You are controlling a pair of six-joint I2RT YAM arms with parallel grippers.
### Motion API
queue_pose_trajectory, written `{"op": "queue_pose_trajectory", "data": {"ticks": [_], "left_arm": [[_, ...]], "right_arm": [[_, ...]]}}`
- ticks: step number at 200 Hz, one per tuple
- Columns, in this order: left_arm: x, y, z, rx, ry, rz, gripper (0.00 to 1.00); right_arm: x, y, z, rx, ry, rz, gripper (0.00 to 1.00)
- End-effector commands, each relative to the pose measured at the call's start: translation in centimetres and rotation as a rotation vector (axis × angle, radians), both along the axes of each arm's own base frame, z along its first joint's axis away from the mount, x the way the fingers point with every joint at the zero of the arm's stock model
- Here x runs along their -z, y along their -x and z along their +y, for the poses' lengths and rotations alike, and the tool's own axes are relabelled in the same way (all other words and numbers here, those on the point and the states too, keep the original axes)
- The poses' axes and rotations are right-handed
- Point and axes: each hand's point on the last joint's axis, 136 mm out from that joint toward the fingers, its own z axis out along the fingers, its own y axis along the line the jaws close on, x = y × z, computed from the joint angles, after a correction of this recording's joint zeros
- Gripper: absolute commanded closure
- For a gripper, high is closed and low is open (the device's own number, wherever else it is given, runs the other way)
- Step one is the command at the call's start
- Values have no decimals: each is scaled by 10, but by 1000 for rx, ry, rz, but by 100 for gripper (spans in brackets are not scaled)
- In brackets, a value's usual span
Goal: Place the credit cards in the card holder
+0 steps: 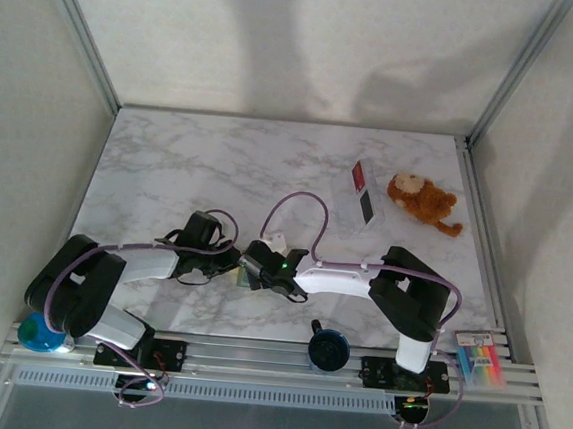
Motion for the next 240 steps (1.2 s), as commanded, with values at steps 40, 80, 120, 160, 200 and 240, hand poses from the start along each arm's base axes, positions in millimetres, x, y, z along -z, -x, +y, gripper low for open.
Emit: {"op": "queue_pose_trajectory", "data": {"ticks": [40, 80, 120, 160, 200, 240], "left_arm": [[20, 17, 8, 23, -55, 61, 93], [-10, 15, -5, 51, 31, 2, 92], [-53, 8, -14, 50, 86, -99, 91], [-66, 1, -38, 77, 153, -119, 93], [-65, -6, -33, 51, 94, -119, 94], [-54, 1, -30, 54, 85, -93, 94]], "right_arm": [[0, 8, -35, 35, 102, -11, 1], [-1, 9, -33, 11, 96, -6, 1], [0, 12, -32, 26, 76, 10, 1], [-15, 12, -23, 33, -15, 37, 1], [-18, 5, -31, 59, -24, 43, 1], [-10, 1, -34, 87, -42, 63, 1]]}}
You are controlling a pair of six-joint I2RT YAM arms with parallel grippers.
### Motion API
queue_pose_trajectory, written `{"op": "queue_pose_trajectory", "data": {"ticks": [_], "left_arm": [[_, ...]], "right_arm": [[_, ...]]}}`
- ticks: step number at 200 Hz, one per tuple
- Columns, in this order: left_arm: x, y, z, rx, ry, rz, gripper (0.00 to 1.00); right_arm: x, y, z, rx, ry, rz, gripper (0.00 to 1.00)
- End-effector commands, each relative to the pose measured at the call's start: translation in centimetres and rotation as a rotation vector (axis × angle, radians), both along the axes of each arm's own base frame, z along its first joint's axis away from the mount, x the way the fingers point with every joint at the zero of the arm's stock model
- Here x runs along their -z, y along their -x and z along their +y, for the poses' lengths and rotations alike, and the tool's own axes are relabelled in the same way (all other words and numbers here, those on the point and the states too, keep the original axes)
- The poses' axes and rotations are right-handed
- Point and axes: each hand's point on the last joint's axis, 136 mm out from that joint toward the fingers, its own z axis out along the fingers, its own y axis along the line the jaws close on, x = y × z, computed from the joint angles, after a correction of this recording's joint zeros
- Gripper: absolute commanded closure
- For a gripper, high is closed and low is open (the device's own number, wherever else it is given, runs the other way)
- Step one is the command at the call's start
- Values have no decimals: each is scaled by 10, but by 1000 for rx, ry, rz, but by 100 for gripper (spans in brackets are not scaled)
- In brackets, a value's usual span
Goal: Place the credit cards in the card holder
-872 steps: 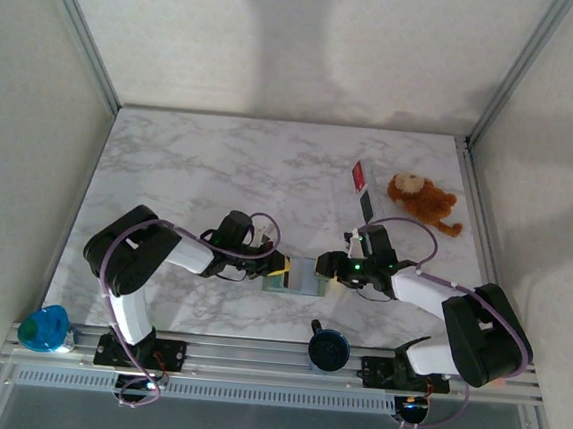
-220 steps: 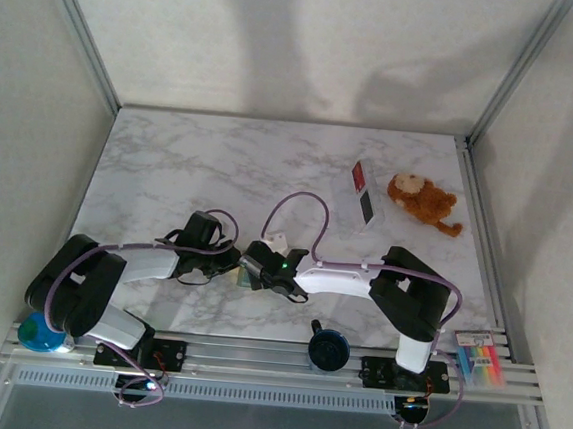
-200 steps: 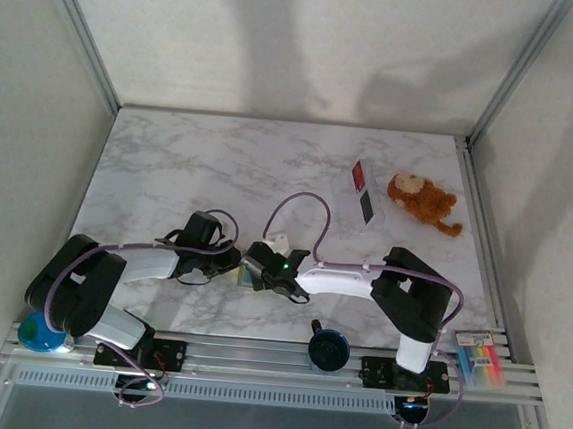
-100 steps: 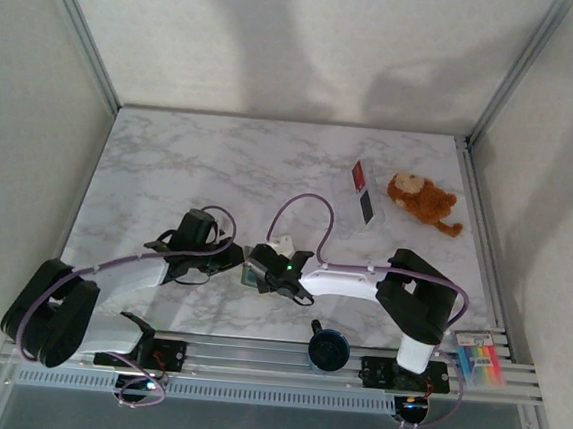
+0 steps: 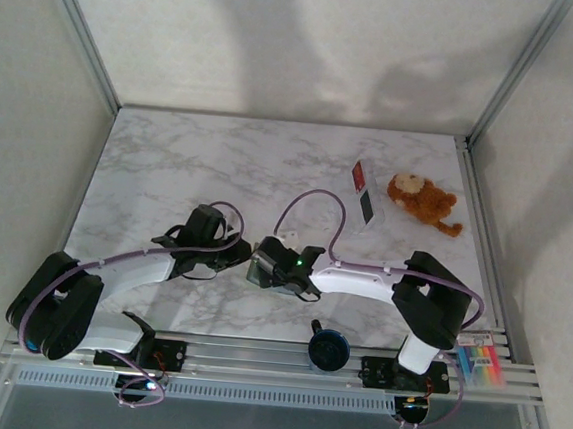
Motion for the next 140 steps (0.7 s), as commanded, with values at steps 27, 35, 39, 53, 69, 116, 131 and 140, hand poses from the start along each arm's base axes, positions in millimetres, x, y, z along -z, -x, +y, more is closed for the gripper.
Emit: {"op": "queue_pose_trajectory", "data": {"ticks": [27, 35, 39, 53, 69, 116, 131, 140], "left_arm": [[14, 7, 2, 1, -15, 32, 95], [17, 8, 3, 2, -27, 41, 96], [18, 9, 4, 2, -32, 45, 97], [21, 11, 8, -8, -46, 51, 99], [23, 12, 14, -20, -69, 42, 100], [30, 16, 21, -40, -78, 54, 100], [33, 17, 24, -43, -87, 60, 100], [35, 18, 24, -44, -87, 67, 100]], "right_arm": [[23, -6, -8, 49, 60, 23, 1], [27, -5, -8, 51, 66, 29, 1], [28, -5, -9, 55, 64, 31, 1], [28, -3, -13, 69, 64, 31, 1], [27, -3, -23, 84, 77, 14, 1], [25, 2, -41, 96, 103, 11, 1], [24, 2, -44, 101, 96, 6, 1], [23, 3, -46, 106, 92, 8, 1]]}}
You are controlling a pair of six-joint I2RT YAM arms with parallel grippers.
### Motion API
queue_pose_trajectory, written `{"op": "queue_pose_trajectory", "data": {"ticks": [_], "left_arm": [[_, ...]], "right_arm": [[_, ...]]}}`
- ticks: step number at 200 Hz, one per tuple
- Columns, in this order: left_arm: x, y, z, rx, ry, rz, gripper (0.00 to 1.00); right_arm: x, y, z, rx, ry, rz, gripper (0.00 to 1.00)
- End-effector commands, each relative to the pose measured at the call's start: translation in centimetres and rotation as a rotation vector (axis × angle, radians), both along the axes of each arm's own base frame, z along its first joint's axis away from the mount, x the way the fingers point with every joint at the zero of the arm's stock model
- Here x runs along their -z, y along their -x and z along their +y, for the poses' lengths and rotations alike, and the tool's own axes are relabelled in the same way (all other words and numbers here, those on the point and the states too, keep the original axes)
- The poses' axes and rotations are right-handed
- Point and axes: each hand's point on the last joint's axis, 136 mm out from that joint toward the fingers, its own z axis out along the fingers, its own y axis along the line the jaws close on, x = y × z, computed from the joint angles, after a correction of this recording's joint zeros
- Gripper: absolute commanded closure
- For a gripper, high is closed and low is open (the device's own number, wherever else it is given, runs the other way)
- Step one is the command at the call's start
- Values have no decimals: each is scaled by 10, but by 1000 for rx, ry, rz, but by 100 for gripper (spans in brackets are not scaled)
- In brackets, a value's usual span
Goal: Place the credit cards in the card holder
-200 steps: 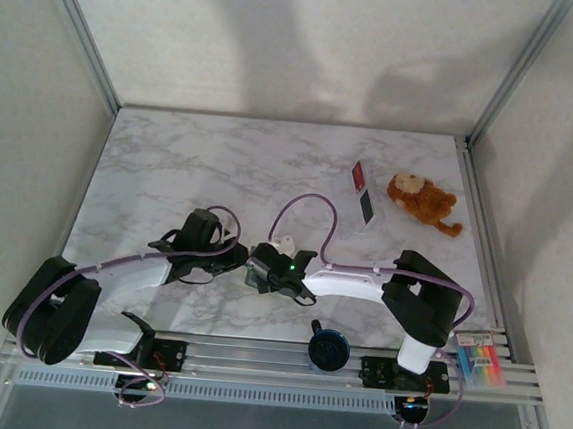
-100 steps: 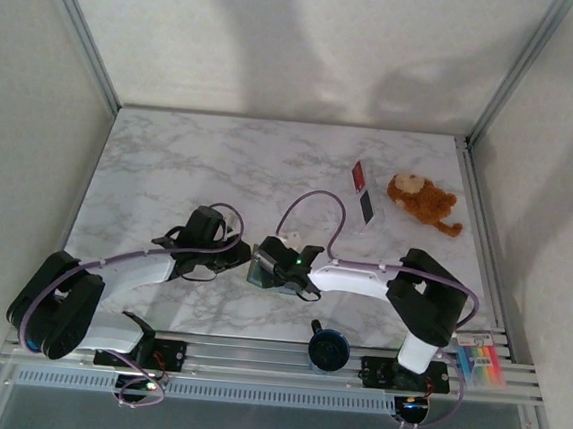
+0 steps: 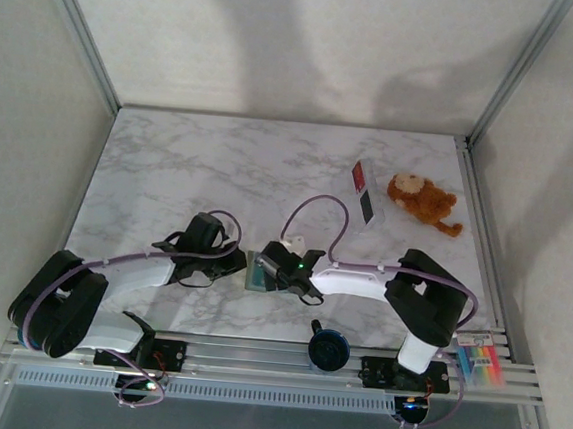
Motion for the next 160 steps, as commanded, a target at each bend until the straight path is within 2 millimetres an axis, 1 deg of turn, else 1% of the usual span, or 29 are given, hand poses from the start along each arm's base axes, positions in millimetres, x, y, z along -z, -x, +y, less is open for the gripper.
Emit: {"op": "queue_pose_trajectory", "data": {"ticks": [1, 21, 51, 86, 109, 130, 146, 160], "left_arm": [[6, 4, 9, -24, -29, 10, 100], [6, 5, 10, -25, -25, 9, 100], [8, 5, 11, -23, -37, 15, 100], [-1, 5, 6, -9, 0, -6, 100], [-21, 3, -8, 25, 79, -32, 100], [-44, 0, -31, 89, 183, -68, 100], [-49, -4, -42, 111, 193, -73, 100], [-52, -8, -52, 122, 192, -74, 100]], "right_arm": [[2, 1, -28, 49, 69, -8, 1], [-2, 0, -27, 46, 56, -7, 1], [-4, -3, -33, 53, 80, -15, 1], [-8, 0, -30, 37, 54, -1, 1], [-13, 0, -30, 31, 36, 5, 2], [-17, -2, -29, 13, 32, 6, 5], [-15, -3, -33, 18, 31, 12, 8], [-15, -3, -35, 25, 30, 24, 6]]}}
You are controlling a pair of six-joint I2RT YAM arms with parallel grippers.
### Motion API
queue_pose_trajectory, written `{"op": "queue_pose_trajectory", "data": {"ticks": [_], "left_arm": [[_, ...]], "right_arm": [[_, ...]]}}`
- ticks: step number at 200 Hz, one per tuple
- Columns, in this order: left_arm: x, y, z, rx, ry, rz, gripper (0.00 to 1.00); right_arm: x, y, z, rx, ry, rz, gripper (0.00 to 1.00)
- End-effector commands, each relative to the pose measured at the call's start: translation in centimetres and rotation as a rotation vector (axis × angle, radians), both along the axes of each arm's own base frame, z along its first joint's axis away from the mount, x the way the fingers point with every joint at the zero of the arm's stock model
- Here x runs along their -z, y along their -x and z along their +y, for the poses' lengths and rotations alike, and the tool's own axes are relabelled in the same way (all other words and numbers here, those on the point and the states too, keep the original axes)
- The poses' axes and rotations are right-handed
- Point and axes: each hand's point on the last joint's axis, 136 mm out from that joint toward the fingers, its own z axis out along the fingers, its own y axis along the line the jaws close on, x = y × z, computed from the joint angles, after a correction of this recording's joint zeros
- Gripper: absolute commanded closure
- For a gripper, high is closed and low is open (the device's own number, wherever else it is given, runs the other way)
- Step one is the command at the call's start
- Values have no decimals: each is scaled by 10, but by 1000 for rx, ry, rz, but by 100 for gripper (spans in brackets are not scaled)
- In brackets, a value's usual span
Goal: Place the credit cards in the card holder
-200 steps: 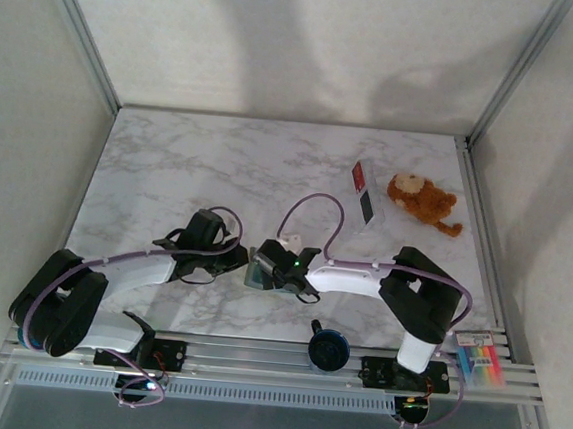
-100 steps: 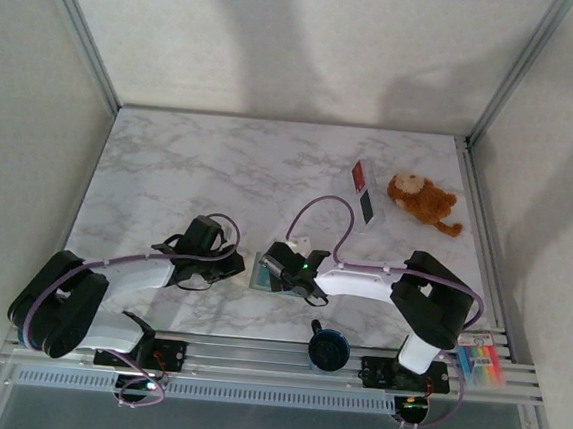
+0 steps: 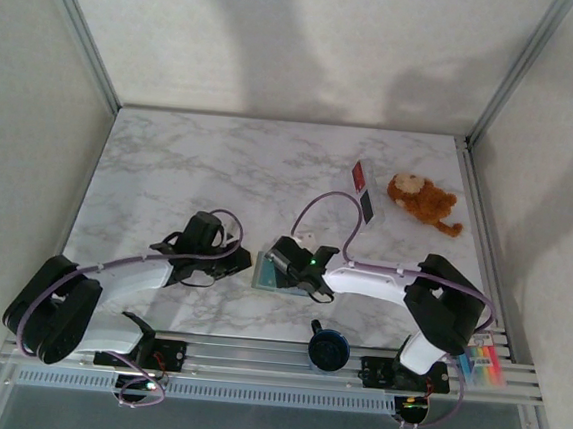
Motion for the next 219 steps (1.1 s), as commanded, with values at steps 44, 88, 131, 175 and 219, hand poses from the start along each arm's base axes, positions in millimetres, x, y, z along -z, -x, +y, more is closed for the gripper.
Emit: {"op": "queue_pose_trajectory", "data": {"ticks": [44, 88, 131, 175, 219], "left_arm": [[-16, -27, -45, 49, 78, -33, 100], [0, -22, -61, 80, 99, 14, 100], [33, -12, -50, 93, -5, 67, 100], [64, 2, -32, 82, -92, 116, 100], [69, -1, -25, 60, -133, 111, 100]], "right_arm": [[3, 1, -7, 11, -47, 49, 1], [11, -2, 0, -3, -124, 71, 1], [19, 0, -9, 10, -112, 74, 1], [21, 5, -29, 33, -59, 66, 1], [14, 5, -34, 32, -50, 51, 1]]}}
